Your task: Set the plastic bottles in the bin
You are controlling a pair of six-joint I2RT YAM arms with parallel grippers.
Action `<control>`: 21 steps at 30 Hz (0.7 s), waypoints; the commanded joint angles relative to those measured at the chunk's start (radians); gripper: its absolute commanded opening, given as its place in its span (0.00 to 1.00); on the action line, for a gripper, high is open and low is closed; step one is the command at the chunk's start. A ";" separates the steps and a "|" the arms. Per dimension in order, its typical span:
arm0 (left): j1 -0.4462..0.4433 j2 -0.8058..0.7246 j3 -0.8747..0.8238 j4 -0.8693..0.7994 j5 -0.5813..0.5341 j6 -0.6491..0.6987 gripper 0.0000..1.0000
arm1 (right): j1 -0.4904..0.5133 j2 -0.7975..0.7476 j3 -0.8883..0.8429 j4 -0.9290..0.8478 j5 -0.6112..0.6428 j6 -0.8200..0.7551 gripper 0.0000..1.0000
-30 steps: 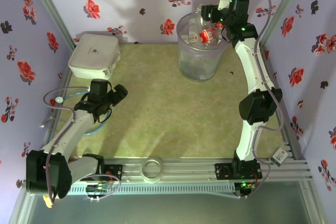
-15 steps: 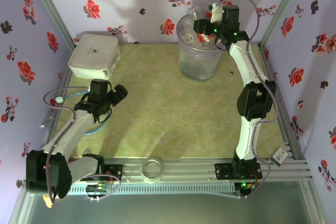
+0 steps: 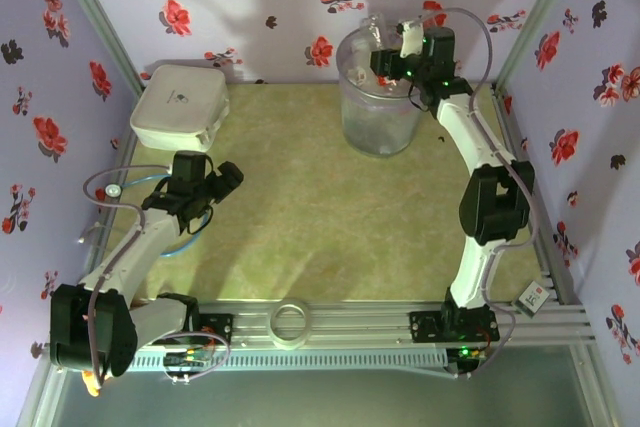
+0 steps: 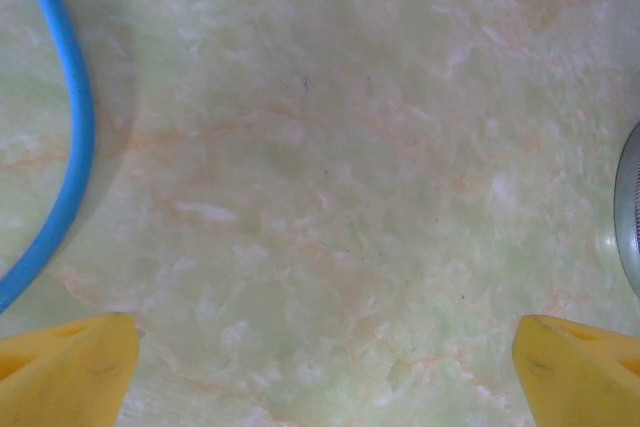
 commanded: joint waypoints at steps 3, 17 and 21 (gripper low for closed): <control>-0.007 0.008 -0.008 0.018 0.004 0.011 0.97 | 0.016 -0.050 -0.051 -0.056 0.169 0.049 0.55; -0.011 -0.018 -0.009 0.004 0.001 0.049 0.99 | 0.074 -0.018 0.040 -0.159 0.248 0.030 0.75; -0.012 -0.026 0.000 0.000 -0.012 0.071 1.00 | 0.074 -0.061 0.068 -0.171 0.258 0.003 0.83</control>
